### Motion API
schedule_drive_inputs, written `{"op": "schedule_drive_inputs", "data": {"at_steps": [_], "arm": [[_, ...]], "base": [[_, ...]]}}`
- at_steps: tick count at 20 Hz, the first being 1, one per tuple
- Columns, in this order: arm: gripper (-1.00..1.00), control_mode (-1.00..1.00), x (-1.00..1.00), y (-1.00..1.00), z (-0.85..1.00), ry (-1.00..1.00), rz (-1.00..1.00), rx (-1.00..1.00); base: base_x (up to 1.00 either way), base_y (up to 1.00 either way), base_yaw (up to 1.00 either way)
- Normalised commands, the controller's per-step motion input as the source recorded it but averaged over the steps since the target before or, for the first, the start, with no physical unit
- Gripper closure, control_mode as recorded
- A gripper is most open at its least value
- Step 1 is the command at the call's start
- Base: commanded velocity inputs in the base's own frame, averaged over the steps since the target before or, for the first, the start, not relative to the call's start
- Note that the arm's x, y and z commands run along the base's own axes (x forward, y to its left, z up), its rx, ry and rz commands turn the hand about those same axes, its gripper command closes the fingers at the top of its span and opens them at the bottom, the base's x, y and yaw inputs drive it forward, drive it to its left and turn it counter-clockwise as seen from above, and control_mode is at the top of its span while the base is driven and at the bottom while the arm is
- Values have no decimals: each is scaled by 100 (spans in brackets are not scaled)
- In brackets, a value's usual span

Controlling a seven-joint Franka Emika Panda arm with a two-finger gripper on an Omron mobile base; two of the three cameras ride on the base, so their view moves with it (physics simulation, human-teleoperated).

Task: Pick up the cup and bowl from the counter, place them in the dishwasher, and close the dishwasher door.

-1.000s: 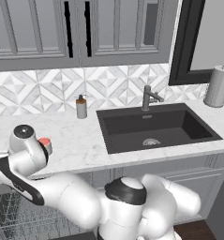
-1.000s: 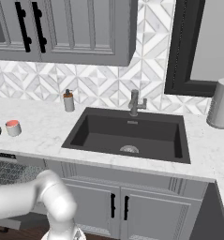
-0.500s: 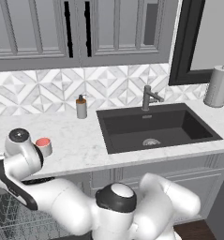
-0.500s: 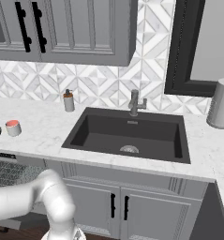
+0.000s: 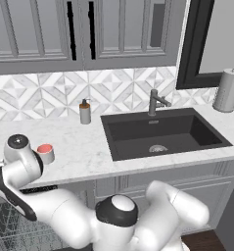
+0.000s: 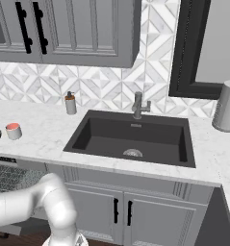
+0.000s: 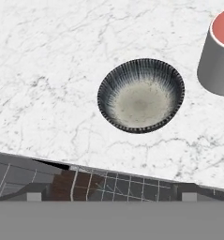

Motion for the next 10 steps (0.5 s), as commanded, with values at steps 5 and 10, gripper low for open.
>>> {"op": "schedule_drive_inputs", "data": {"at_steps": [5,10], "arm": [[-100,-100,7,12,-5,0,-1,0],[-100,-100,0,25,-3,-4,-1,-5]], "base": [[0,0,0],[0,0,0]]}}
